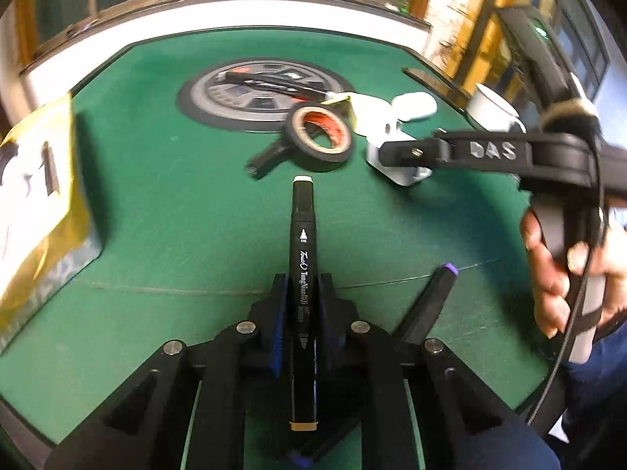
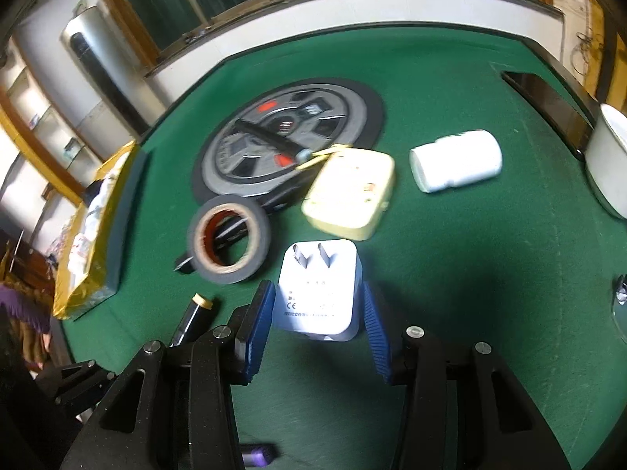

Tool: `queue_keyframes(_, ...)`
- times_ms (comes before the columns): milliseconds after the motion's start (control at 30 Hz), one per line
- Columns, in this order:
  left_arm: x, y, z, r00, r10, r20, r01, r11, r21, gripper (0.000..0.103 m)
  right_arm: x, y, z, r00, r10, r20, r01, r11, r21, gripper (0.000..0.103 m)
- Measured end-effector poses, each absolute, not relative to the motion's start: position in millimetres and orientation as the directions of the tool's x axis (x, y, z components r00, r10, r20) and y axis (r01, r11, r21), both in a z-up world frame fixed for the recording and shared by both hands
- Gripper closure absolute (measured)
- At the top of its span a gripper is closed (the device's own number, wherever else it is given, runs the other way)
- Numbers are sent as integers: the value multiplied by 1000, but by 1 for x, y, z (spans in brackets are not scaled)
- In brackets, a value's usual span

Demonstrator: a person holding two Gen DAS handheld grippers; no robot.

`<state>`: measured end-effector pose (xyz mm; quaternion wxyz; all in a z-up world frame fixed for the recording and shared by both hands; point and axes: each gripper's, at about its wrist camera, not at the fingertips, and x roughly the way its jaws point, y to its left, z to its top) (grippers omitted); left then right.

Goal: Organize rigid objects
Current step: 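Grasp the white plug adapter with the right gripper while the left holds the marker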

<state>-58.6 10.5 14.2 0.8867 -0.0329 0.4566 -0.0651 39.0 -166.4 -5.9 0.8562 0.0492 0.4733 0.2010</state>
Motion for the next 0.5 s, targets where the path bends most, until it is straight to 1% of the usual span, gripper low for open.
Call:
queue_keyframes(100, -61, 16, 13, 575, -115, -810, 61, 993, -98, 91, 33, -159, -3, 468, 406, -785, -332, 904, 269, 63)
queue_keyframes(333, -65, 6, 11, 593, -12, -805, 65, 997, 34, 90, 31, -151, -6, 458, 392, -798, -354, 904, 241, 63)
queue_keyframes(500, -59, 4, 10, 595, 2, -803, 64, 997, 50, 90, 28, -144, -10, 460, 355, -814, -368, 911, 189, 63)
